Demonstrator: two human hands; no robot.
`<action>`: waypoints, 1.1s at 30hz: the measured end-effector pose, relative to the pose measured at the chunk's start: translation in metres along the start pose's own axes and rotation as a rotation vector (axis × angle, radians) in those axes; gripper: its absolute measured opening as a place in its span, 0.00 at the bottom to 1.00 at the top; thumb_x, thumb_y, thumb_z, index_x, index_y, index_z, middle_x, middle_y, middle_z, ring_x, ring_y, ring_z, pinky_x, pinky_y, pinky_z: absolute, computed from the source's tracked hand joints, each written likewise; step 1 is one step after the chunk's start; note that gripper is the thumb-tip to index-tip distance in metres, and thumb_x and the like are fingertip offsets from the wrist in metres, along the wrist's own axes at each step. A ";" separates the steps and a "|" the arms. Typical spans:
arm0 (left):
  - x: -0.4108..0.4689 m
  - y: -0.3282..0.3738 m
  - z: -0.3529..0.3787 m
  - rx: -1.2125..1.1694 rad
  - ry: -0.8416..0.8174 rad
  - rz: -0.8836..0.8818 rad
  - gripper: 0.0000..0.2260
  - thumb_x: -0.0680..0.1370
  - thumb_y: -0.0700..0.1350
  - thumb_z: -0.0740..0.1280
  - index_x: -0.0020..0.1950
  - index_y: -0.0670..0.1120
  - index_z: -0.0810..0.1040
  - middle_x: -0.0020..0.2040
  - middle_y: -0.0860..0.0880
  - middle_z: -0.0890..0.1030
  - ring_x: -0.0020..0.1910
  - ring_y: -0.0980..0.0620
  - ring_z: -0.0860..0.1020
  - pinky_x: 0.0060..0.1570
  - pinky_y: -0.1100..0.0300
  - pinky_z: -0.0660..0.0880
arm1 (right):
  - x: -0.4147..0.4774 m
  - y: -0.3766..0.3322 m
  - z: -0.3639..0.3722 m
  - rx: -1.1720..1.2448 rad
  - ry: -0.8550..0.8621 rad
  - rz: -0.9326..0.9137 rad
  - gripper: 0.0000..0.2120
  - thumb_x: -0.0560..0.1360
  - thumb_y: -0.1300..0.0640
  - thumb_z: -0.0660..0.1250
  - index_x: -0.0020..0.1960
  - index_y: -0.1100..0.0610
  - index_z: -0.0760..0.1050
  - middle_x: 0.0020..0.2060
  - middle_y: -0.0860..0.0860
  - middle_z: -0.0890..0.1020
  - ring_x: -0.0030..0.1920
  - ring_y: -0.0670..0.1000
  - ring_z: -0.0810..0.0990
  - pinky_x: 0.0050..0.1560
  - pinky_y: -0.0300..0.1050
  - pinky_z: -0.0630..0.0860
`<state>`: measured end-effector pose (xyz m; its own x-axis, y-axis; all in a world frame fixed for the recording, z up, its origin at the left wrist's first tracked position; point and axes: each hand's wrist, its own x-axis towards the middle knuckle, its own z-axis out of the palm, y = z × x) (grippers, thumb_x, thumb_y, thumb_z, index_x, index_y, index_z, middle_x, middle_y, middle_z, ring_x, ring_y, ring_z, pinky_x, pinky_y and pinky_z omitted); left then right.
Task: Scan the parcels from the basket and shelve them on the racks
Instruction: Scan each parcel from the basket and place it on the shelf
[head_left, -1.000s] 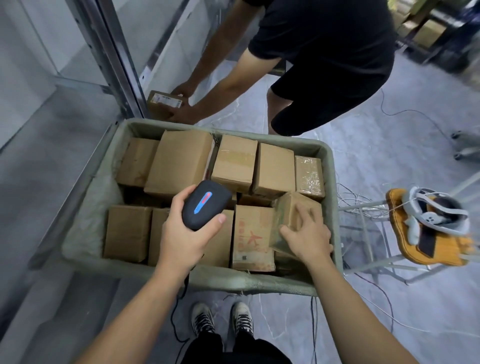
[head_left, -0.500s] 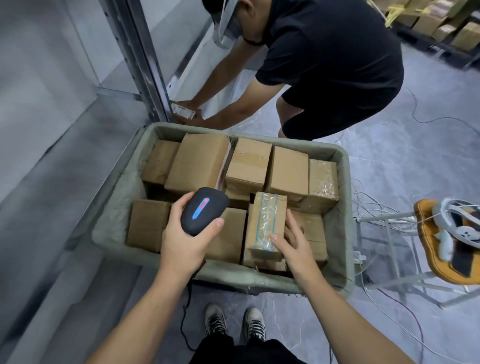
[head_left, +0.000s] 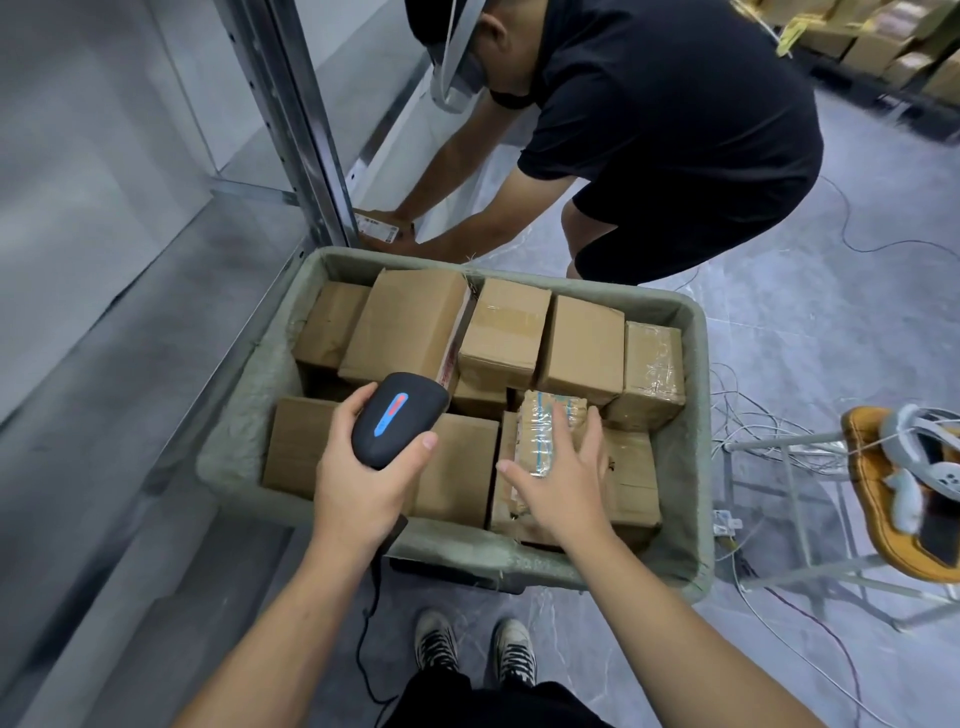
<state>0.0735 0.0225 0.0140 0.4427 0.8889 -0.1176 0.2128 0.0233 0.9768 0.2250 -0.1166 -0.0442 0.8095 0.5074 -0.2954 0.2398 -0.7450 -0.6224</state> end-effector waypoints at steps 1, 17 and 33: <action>0.000 0.000 0.000 -0.004 0.001 -0.001 0.28 0.61 0.62 0.79 0.58 0.74 0.73 0.56 0.47 0.83 0.47 0.46 0.80 0.55 0.35 0.78 | 0.001 -0.002 0.003 -0.075 0.009 0.010 0.49 0.73 0.37 0.72 0.82 0.44 0.44 0.80 0.49 0.37 0.80 0.58 0.44 0.77 0.58 0.57; 0.008 -0.001 0.000 -0.040 -0.036 -0.022 0.29 0.61 0.61 0.79 0.59 0.71 0.74 0.56 0.45 0.83 0.46 0.47 0.79 0.55 0.37 0.79 | 0.009 0.035 -0.006 0.370 0.019 0.130 0.42 0.78 0.59 0.67 0.83 0.45 0.46 0.80 0.47 0.58 0.77 0.51 0.62 0.75 0.50 0.63; 0.014 -0.008 -0.005 0.015 -0.129 -0.011 0.31 0.60 0.63 0.78 0.61 0.69 0.74 0.56 0.56 0.82 0.53 0.47 0.83 0.55 0.36 0.81 | 0.013 0.029 0.013 0.770 -0.084 0.321 0.42 0.81 0.67 0.64 0.81 0.39 0.45 0.66 0.47 0.77 0.54 0.43 0.79 0.50 0.40 0.79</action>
<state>0.0737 0.0375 0.0059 0.5486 0.8223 -0.1513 0.2310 0.0249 0.9726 0.2353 -0.1256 -0.0757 0.7265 0.3742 -0.5763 -0.4527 -0.3704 -0.8111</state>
